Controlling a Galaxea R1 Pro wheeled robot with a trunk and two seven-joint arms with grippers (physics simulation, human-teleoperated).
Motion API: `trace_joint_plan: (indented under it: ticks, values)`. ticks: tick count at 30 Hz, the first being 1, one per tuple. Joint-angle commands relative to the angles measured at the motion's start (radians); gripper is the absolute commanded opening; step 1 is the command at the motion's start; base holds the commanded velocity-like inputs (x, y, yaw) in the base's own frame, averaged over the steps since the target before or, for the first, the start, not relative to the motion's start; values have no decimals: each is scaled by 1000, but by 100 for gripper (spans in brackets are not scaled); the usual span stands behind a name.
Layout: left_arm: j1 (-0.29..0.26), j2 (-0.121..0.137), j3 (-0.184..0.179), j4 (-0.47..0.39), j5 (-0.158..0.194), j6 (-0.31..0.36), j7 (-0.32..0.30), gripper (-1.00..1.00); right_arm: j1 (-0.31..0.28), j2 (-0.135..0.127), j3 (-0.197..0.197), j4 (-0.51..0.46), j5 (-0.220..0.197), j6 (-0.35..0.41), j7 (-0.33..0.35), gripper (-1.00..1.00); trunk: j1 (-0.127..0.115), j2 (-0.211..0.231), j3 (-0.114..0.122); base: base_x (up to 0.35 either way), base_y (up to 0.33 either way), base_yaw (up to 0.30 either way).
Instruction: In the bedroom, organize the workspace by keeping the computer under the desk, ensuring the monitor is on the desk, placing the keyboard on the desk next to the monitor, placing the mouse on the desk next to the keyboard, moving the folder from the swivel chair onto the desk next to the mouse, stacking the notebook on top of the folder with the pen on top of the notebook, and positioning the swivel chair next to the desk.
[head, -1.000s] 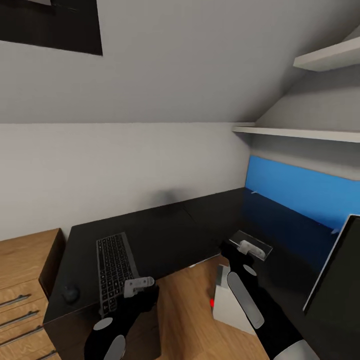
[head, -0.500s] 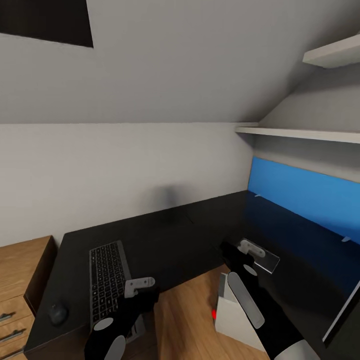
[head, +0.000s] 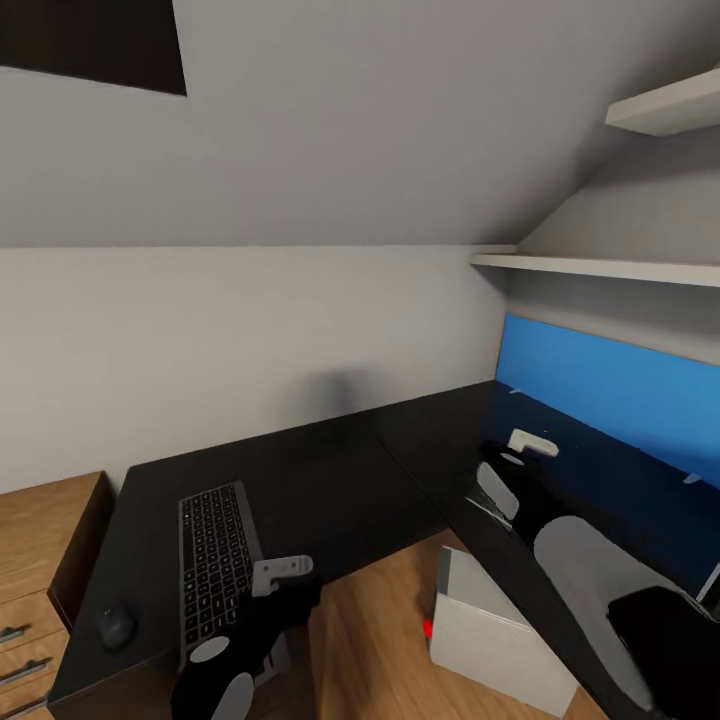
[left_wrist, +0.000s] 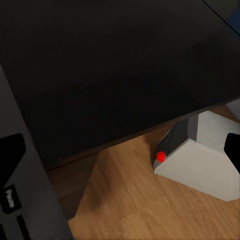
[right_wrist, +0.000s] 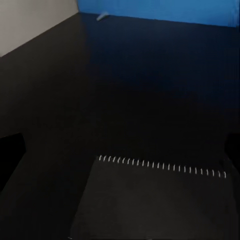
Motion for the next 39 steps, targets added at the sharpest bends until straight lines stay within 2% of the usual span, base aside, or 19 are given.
trace_joint_plan:
  ticks: [1,2,4,6,9,11,14,27,39]
  values:
    - [-1,0,-2,-1,11,2,9,100,-48,-7,8,84,-7,-31,19,100,0,-1,-1,0,0,0]
    - [-1,-1,-3,-2,11,2,9,100,-98,-37,3,203,-20,-85,82,100,0,-1,-1,0,0,0]
    - [-1,-1,-4,-2,11,2,9,100,-115,-52,-6,248,-44,-106,121,100,0,-1,-1,0,0,0]
    - [-1,-1,-6,-1,11,2,10,100,-122,-58,-12,273,-69,-113,139,100,0,-1,-1,0,0,0]
    - [-1,-1,-19,-1,12,2,12,100,-128,-61,-16,339,-156,-127,163,100,0,-1,-1,70,0,0]
    - [-1,-1,-24,0,12,2,12,100,-130,-57,-17,364,-192,-131,169,100,0,-1,-1,191,0,0]
    - [-1,-1,-28,0,12,2,12,100,-127,-53,-19,384,-222,-135,173,100,0,-1,-1,251,0,0]
    - [-1,0,-69,3,10,2,14,100,-97,-40,-19,391,-228,-138,173,100,0,-1,-1,52,0,0]
    - [-1,0,-74,1,10,2,13,100,-80,-37,-17,393,-232,-138,172,100,0,-1,-1,21,-88,0]
